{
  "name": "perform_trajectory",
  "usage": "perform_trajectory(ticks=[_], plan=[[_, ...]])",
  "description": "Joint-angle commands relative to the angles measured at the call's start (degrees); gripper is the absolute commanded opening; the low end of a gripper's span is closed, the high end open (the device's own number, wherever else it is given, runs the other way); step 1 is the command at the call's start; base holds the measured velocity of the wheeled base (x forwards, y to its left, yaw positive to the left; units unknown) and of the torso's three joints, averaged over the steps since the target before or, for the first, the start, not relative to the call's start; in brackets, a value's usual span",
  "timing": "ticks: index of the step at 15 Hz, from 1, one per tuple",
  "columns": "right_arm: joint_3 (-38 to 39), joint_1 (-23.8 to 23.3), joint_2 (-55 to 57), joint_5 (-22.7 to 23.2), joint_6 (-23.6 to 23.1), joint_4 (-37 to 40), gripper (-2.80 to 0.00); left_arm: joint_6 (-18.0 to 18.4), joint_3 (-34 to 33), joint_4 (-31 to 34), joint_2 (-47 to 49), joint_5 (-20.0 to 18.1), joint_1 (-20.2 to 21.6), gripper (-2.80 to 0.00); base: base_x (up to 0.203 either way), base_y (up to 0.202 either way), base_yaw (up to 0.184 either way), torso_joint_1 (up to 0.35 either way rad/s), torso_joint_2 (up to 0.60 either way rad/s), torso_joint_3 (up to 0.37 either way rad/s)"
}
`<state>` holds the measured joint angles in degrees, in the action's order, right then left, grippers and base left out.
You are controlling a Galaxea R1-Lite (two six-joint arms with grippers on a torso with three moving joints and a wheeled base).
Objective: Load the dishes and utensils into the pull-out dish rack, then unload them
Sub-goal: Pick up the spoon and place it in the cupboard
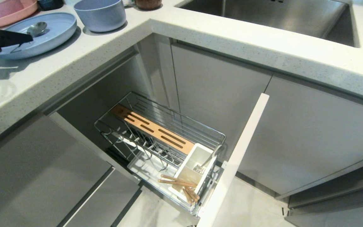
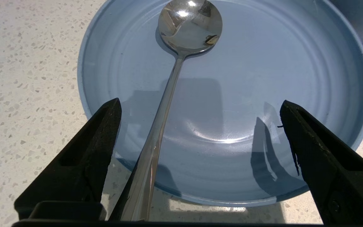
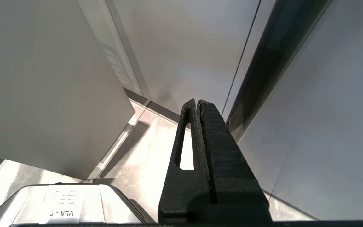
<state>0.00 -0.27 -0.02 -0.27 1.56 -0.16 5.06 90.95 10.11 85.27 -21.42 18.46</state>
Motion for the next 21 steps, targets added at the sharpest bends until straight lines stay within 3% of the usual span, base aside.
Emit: perform_trajectory(ticks=[1, 7, 8, 21], plan=[[0.09, 0.00, -0.23, 0.00, 0.02, -0.02, -2.80, 0.47, -0.08, 0.13, 0.25, -0.11, 0.00, 0.00, 0.000, 0.000, 0.000, 0.000, 0.00, 0.000], [0.09, 0.00, -0.24, 0.00, 0.02, -0.02, -2.80, 1.97, -0.69, 0.00, 0.16, -0.11, 0.00, 0.00, 0.000, 0.000, 0.000, 0.000, 0.00, 0.000], [0.09, 0.00, -0.24, 0.00, 0.02, -0.02, -2.80, 1.97, -0.69, -0.01, 0.24, -0.11, 0.00, -2.80, 0.000, 0.000, 0.000, 0.000, 0.00, 0.000], [0.09, 0.00, -0.24, 0.00, 0.02, -0.02, -2.80, 1.54, -0.44, -0.26, -0.19, -0.11, 0.09, -2.80, 0.000, 0.000, 0.000, 0.000, 0.00, 0.000]])
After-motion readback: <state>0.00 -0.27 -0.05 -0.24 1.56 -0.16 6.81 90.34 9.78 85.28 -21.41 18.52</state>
